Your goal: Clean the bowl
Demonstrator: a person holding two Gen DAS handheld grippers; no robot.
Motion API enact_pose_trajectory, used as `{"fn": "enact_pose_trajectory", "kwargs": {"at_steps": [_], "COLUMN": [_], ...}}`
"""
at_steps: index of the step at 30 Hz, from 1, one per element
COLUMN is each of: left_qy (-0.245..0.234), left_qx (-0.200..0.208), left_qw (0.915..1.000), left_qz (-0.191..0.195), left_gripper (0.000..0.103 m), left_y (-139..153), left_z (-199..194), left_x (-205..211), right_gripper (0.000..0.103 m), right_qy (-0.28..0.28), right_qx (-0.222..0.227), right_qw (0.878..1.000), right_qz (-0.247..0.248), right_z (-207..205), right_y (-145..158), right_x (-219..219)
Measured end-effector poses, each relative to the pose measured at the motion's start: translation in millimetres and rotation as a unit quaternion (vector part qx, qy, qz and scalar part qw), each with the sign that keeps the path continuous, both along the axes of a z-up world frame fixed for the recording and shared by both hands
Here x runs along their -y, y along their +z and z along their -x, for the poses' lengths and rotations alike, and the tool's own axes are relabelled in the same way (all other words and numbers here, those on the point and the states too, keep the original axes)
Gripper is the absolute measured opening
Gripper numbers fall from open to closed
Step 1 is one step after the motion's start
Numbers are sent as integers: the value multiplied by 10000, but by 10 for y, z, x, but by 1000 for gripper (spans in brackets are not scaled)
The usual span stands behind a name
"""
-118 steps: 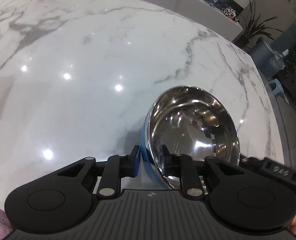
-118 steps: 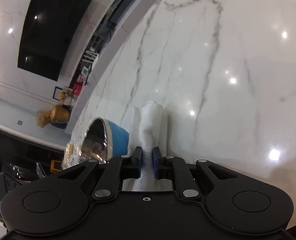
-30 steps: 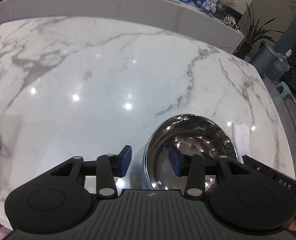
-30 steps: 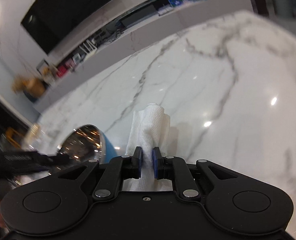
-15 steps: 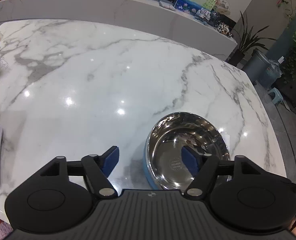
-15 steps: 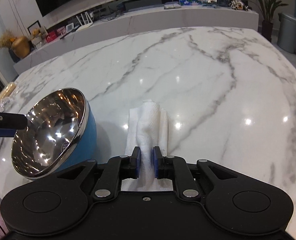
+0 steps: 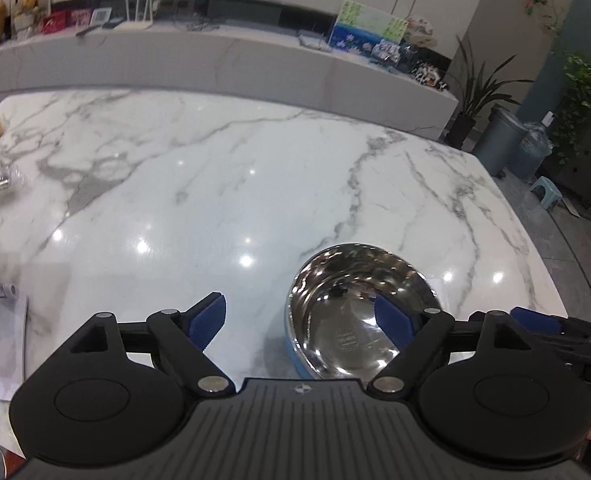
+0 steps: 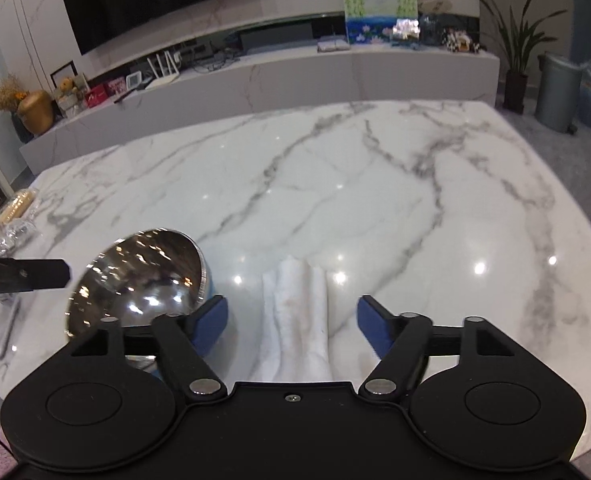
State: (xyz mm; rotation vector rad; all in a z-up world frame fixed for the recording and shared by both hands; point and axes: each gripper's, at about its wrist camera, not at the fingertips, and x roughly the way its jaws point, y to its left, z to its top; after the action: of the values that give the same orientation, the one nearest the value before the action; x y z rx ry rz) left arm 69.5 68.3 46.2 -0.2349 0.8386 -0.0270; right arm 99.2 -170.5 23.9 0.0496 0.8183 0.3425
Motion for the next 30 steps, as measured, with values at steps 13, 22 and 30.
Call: {"fn": "enact_pose_trajectory", "kwargs": {"at_steps": [13, 22, 30], "left_qy": [224, 336, 271], "left_qx": [287, 133, -47], "left_qw": [9992, 9984, 9956], "left_qz": [-158, -432, -900], "left_gripper": [103, 103, 102], "left_y": [-139, -266, -361], "left_z": [355, 489, 574], "left_x": [65, 117, 252], "right_gripper": [102, 102, 102], "right_qy": [-554, -692, -668], "right_qx": [-240, 139, 418], "right_qw": [9981, 9974, 9966], "right_qz": [-148, 129, 259], "right_z": [442, 752, 863], "right_y": [-83, -152, -175], "right_x": [-43, -129, -147]}}
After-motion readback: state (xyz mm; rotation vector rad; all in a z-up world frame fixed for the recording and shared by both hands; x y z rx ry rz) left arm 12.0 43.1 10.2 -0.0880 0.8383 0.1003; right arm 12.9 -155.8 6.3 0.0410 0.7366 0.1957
